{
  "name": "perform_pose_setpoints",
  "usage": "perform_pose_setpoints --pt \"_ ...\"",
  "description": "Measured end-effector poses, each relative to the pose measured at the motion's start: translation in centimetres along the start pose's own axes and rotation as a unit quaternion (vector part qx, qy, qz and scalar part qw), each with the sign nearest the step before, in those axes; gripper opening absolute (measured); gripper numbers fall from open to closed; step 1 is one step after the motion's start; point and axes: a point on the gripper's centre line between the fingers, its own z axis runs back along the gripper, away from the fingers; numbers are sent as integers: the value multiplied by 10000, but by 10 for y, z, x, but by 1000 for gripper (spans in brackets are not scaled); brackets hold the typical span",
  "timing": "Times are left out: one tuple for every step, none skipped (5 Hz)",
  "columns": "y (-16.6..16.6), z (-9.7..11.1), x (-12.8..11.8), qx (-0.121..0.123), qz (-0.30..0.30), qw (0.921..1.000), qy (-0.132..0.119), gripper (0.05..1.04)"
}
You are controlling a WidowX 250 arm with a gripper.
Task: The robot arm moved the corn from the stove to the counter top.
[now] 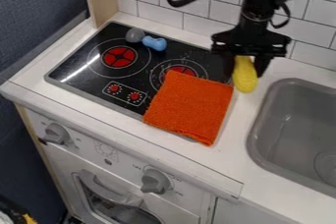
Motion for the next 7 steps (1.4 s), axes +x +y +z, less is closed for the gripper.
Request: perform_pose_setpoints --pt "-4 -12 -1 50 -137 9999 72 622" --pt "-4 -19 -3 118 -146 9997 172 695" --pt "-3 -19 -6 146 -65 9995 260 968" --pt "-3 -21 -9 -29 21 9992 392 1004" --pt "2 -10 -4 -26 93 9994 339 1001" --pt "1 13 3 -270 233 9990 264 1001" --pt "5 34 10 -475 290 9984 114 1001"
